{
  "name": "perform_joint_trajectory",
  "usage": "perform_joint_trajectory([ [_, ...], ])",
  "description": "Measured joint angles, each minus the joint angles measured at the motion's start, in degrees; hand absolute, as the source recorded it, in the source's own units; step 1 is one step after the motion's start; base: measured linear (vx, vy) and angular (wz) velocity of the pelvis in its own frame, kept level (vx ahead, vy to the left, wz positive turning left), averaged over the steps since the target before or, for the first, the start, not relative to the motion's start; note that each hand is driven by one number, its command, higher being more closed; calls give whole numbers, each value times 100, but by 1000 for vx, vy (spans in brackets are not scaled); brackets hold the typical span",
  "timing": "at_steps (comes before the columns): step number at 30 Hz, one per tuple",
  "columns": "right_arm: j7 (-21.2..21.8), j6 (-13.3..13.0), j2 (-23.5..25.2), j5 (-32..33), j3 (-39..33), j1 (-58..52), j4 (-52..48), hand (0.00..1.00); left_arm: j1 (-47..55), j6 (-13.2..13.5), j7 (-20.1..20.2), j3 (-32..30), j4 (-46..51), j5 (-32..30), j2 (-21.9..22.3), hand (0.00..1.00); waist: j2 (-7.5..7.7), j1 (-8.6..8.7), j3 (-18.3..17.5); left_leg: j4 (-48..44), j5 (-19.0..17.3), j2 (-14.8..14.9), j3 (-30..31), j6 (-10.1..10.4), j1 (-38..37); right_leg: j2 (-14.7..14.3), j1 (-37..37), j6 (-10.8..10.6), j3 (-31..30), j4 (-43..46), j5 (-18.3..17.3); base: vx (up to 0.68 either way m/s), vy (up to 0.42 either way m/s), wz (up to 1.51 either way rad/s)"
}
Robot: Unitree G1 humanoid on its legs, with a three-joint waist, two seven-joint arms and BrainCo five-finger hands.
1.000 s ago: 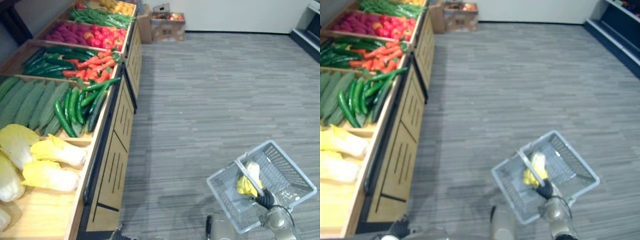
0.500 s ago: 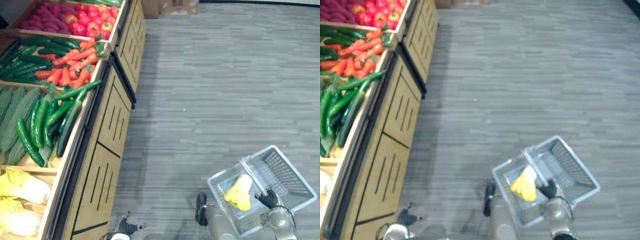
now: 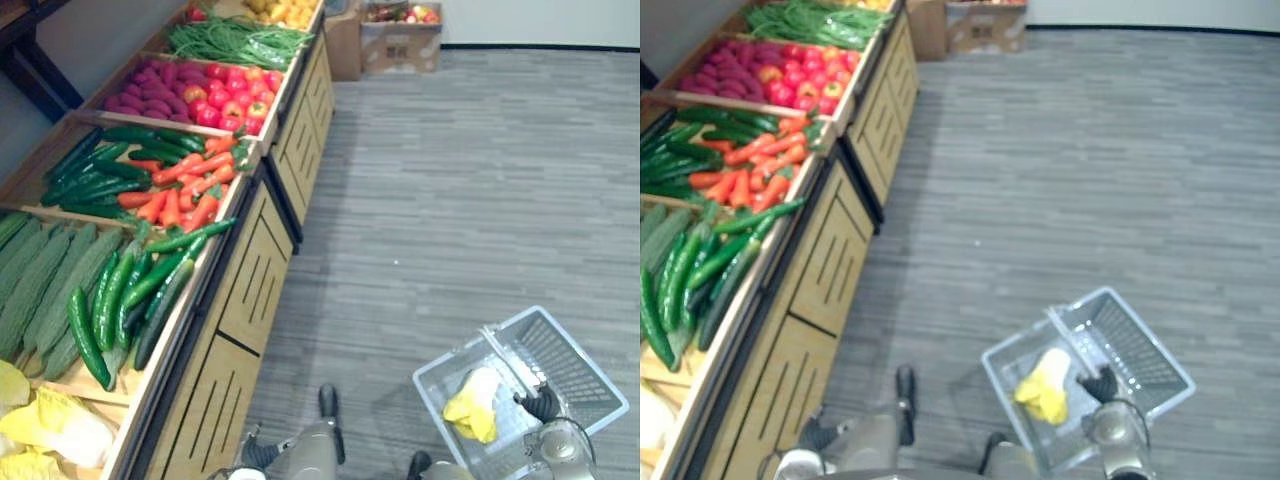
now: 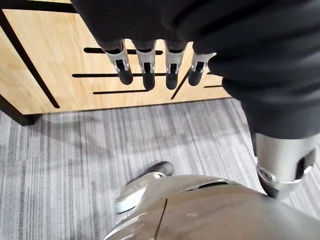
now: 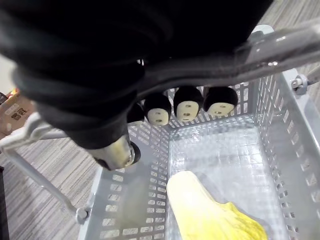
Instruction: Pick vegetable in the basket
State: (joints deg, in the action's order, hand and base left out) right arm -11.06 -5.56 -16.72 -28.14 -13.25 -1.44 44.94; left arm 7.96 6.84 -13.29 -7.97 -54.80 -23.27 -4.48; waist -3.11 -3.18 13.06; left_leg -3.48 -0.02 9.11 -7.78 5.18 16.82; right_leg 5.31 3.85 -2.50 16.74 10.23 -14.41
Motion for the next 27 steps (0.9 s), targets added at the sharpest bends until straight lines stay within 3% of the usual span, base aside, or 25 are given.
perform_joint_trajectory([
  [1, -4, 12, 49, -3, 87, -12, 0, 100, 20, 1, 0, -37, 5, -27, -23, 0, 45, -73, -78, -34, 365, -87, -177, -54, -96, 129, 125, -127, -94, -28, -90, 552, 309, -12],
  [2, -4, 11, 91, -3, 189, -8, 9, 100, 45, -3, -1, -39, -5, -39, -31, 0, 189, -133, -155, -244, 514, -208, -262, -194, -71, 283, 191, -189, -177, -87, -116, 466, 244, -17],
  [5, 28, -23, 180, -13, 315, 22, 58, 100, 54, -16, 10, -41, -25, -53, -218, 0, 492, -193, -261, -916, 146, -471, -402, -506, 89, 611, 246, -352, -578, -64, 11, 479, 232, -1],
  [6, 37, -64, 196, -59, 403, 63, 68, 100, 61, -37, 11, -41, -113, -55, -266, 0, 594, -178, -354, -1094, -57, -606, -453, -611, 61, 728, 213, -498, -810, 120, 154, 435, 211, 1],
  [8, 36, -121, 198, -64, 417, 117, 92, 100, 73, -68, 11, -23, -153, -55, -265, 0, 581, -178, -368, -1072, -221, -663, -476, -675, -126, 788, 22, -640, -1055, 686, 394, 357, 190, -4],
  [9, 33, -135, 201, -66, 416, 145, 103, 100, 89, -85, 11, -14, -177, -54, -258, 0, 582, -174, -372, -937, -322, -702, -488, -697, -347, 833, -288, -759, -1222, 1501, 666, 348, 212, -4],
  [12, 23, -144, 220, -104, 491, 140, 104, 100, 144, -87, 26, 289, -169, -47, -438, 0, 658, -97, -386, -511, -564, -802, -407, -836, -1085, 892, -1199, -1050, -1541, 3714, 1923, 374, 201, 11],
  [13, 23, -157, 233, -105, 506, 148, 105, 100, 141, -88, 38, 363, -168, -48, -470, 0, 659, -77, -379, -446, -621, -809, -371, -858, -1270, 861, -1438, -873, -1545, 4259, 1792, 323, 137, 18],
  [15, 16, -175, 229, -102, 502, 146, 108, 100, 139, -85, 48, 390, -153, -46, -523, 0, 617, 9, -358, -286, -676, -807, -288, -875, -1636, 776, -1689, -772, -1337, 4642, 1375, 241, 50, 23],
  [16, 12, -193, 232, -99, 499, 136, 108, 100, 138, -84, 48, 402, -120, -43, -523, 0, 600, 114, -349, -139, -681, -799, -233, -876, -1896, 764, -1812, -555, -1009, 4481, 1031, 293, 31, 30],
  [18, 13, -201, 250, -97, 482, 185, 113, 100, 119, -80, 48, 331, -104, -32, -518, 0, 576, 140, -334, -34, -745, -743, -228, -854, -2151, 719, -2032, -309, -505, 3576, 783, 281, -41, 19],
  [20, 6, -199, 269, -67, 433, 247, 161, 100, 104, -86, 66, 308, -110, -34, -473, 0, 538, 153, -299, -136, -975, -601, -169, -717, -2276, 591, -2174, -355, -296, 2058, 825, 299, -151, 10],
  [21, 8, -199, 270, -61, 423, 252, 173, 100, 96, -87, 69, 308, -113, -34, -476, 0, 537, 152, -295, -160, -1009, -579, -147, -688, -2283, 577, -2174, -372, -299, 1823, 848, 316, -223, 24],
  [22, 6, -193, 279, -61, 351, 251, 246, 100, 70, -85, 78, 309, -114, -38, -477, 0, 500, 151, -274, -274, -1146, -467, -55, -564, -2297, 563, -2171, -483, -395, 925, 949, 224, -179, 26],
  [27, 5, -50, 354, -63, 142, 197, 328, 100, 103, -83, 80, 309, -144, -43, -494, 0, 622, 152, -262, -403, -1662, -83, 224, 63, -2648, 776, -2126, -563, -803, -444, 1194, 365, -402, 26],
])
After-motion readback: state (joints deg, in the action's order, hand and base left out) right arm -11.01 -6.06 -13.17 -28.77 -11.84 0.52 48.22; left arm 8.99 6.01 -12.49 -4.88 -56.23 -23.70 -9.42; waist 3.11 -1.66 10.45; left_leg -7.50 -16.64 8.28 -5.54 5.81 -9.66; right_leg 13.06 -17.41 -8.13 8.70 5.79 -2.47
